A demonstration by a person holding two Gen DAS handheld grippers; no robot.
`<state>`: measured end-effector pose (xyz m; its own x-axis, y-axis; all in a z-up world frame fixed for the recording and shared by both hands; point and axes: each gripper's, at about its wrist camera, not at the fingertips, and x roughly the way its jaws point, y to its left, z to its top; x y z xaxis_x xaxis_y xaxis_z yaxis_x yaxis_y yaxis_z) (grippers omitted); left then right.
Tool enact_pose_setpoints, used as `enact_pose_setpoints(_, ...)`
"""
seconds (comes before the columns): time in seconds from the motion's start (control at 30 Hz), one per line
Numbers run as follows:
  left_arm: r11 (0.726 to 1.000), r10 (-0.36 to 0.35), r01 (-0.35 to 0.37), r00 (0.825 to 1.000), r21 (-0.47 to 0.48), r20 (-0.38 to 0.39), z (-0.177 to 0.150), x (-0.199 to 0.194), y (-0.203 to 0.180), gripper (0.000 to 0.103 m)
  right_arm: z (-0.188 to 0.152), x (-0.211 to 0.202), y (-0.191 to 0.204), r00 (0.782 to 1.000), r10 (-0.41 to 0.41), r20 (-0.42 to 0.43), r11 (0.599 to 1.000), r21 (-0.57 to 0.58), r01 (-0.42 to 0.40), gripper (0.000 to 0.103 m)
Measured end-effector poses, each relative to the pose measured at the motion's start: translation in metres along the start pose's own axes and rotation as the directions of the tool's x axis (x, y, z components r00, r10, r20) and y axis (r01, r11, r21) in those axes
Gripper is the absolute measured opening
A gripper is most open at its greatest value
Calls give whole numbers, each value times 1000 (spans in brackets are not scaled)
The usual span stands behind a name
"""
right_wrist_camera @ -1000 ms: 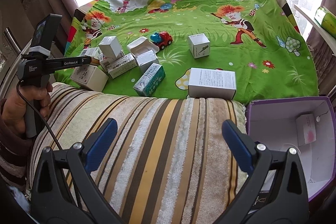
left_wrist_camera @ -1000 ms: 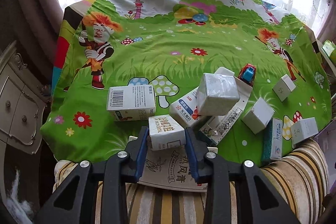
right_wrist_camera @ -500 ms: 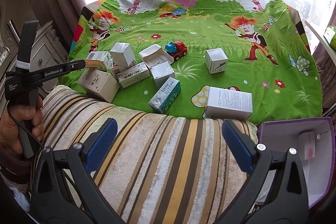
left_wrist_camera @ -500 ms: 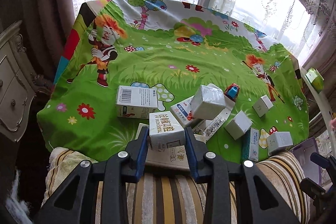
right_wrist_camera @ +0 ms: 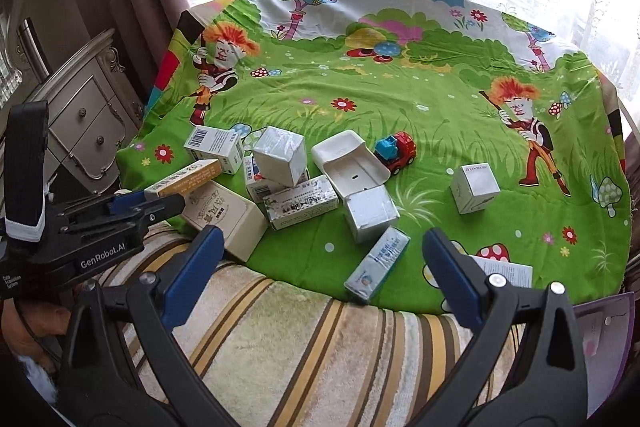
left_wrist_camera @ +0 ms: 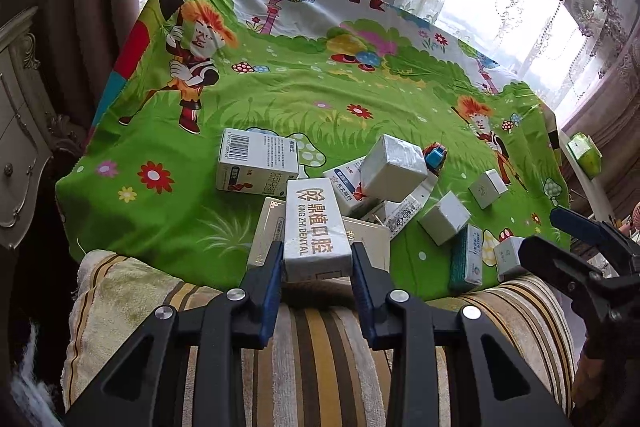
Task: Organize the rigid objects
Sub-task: 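Grasp the white paper-wrapped cube with right gripper while left holds the dental box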
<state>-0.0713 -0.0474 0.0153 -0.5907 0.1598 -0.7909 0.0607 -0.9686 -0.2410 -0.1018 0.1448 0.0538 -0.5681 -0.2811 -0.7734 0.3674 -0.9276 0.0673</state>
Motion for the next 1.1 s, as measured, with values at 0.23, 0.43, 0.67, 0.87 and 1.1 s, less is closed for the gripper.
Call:
enact_pose_setpoints(0.23,998,-43,42,999,-56,-19,-9,10,14,33,20,42,16,999,-14,-39,999,48,16,97)
enact_pose_setpoints(0.43,997,-57,57,998,-56,5,-12,8,15,33,32,75,24,996,-43,-77,994,99,50,92)
enact_pose_setpoints(0.67,994,-82,82,997,-76,8,-12,9,19,33,42,98,32,992,-91,-91,988,115,101,77)
enact_pose_setpoints(0.87,992,-91,92,996,-85,13,-12,9,20,33,40,103,30,992,-70,-101,989,120,82,44)
enact_pose_setpoints(1.1,992,-101,104,994,-71,43,-11,1,16,33,36,79,27,996,-81,-40,991,99,85,44)
